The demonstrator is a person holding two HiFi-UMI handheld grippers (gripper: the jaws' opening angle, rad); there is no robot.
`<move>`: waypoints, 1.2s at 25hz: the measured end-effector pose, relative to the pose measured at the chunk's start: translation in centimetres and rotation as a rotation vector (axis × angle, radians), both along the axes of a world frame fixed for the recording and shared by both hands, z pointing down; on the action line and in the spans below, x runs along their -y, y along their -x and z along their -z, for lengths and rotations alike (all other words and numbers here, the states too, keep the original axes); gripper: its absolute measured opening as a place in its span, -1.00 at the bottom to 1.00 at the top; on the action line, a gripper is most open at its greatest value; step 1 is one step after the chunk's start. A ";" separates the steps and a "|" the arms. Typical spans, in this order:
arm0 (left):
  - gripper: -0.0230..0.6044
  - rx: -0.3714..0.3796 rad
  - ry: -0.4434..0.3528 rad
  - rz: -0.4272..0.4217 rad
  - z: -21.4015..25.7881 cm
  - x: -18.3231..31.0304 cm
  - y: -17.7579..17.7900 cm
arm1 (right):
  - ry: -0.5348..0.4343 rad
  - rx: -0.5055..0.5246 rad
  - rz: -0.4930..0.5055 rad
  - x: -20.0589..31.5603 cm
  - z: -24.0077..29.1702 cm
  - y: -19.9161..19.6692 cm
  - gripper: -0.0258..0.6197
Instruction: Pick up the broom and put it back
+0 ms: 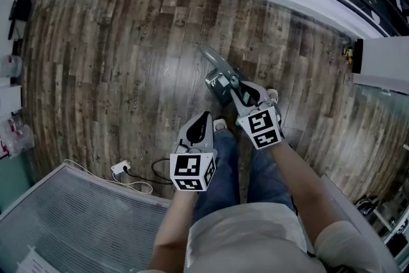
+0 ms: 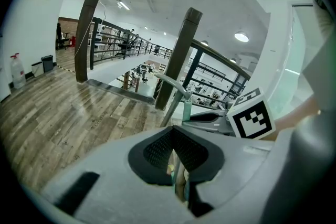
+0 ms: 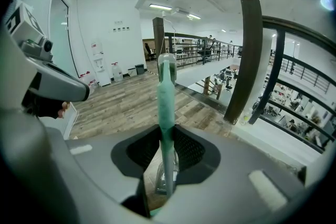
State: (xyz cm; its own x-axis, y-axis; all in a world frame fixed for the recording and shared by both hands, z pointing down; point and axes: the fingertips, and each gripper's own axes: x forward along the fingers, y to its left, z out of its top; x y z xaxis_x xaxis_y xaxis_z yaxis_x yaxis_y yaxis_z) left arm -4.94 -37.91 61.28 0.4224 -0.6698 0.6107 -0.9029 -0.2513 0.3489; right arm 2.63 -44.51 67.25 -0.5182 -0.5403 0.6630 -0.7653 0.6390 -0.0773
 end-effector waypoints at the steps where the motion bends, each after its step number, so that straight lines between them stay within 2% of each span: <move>1: -0.90 0.000 0.000 -0.005 0.0 -0.2 -0.1 | -0.001 0.000 -0.004 -0.1 0.0 -0.1 -0.63; 6: -0.90 0.004 0.006 -0.014 0.1 -0.9 0.1 | -0.002 -0.007 -0.016 -0.4 0.3 -0.4 -0.63; 19: -0.90 0.000 -0.002 0.028 1.2 -0.8 -0.2 | 0.004 -0.016 -0.006 -1.6 1.1 -1.8 -0.63; 30: -0.90 0.006 -0.005 0.006 2.7 -1.4 -0.9 | 0.003 -0.029 -0.013 -3.6 2.3 -2.9 -0.63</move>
State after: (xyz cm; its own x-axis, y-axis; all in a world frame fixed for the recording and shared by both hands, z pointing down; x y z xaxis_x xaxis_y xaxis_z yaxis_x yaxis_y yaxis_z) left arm -4.06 -36.47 58.61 0.4146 -0.6755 0.6097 -0.9065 -0.2477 0.3420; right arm 5.53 -40.94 64.91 -0.4912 -0.5452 0.6793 -0.7758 0.6284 -0.0566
